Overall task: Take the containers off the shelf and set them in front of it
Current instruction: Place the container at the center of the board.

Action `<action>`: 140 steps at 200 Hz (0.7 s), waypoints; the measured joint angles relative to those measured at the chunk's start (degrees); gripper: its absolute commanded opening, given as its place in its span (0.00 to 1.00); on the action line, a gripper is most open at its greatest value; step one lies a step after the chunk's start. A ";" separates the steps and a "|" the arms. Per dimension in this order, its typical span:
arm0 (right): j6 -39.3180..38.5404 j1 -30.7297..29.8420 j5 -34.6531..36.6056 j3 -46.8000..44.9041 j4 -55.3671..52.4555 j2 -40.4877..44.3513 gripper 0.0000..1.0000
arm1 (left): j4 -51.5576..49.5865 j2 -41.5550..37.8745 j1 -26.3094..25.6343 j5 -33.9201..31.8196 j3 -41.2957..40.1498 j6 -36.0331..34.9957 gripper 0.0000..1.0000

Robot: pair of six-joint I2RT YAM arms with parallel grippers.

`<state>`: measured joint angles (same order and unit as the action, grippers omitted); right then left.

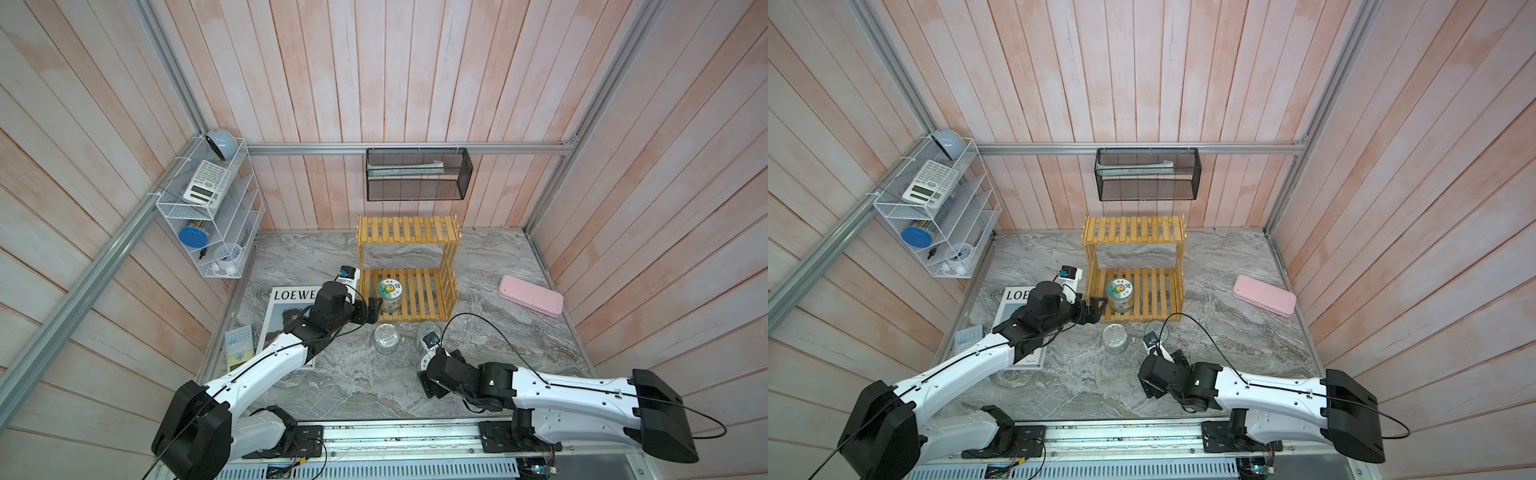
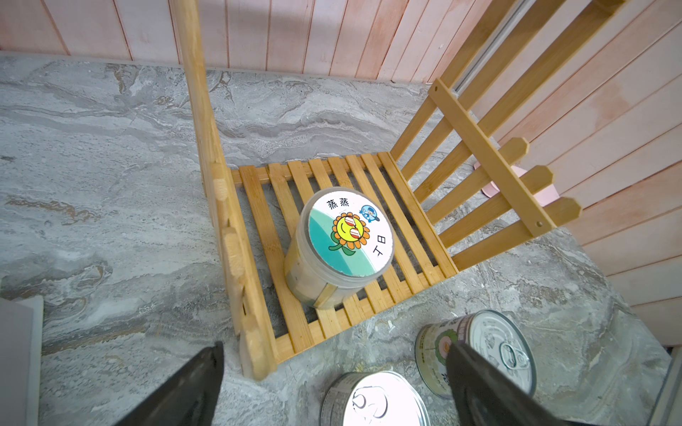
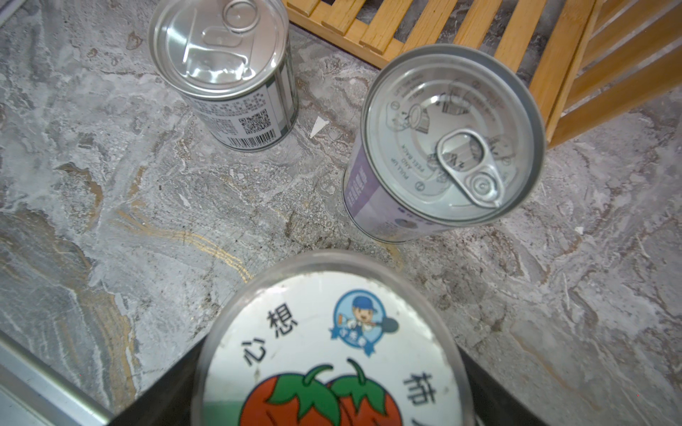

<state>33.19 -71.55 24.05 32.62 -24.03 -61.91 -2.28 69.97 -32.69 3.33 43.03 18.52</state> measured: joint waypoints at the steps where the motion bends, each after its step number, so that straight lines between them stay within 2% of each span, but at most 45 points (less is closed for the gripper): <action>1: 0.00 0.00 0.00 0.00 0.00 0.02 0.92 | -0.09 0.02 -0.15 -0.24 0.13 -0.09 1.00; 35: -0.33 0.00 0.39 0.00 0.09 2.34 0.98 | -2.08 0.24 -2.40 -2.86 2.45 -1.16 1.00; 93: -0.22 0.00 1.31 0.22 -1.68 4.00 0.98 | -4.90 1.57 -3.82 -5.40 4.63 -2.03 1.00; 140: -0.20 0.57 1.81 1.66 -4.96 11.74 0.98 | -13.25 7.93 -8.90 -10.05 14.45 -3.41 1.00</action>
<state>32.99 -70.98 25.87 34.28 -28.99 -50.17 -15.53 77.91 -41.58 -6.72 57.47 15.11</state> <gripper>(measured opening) 0.978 0.998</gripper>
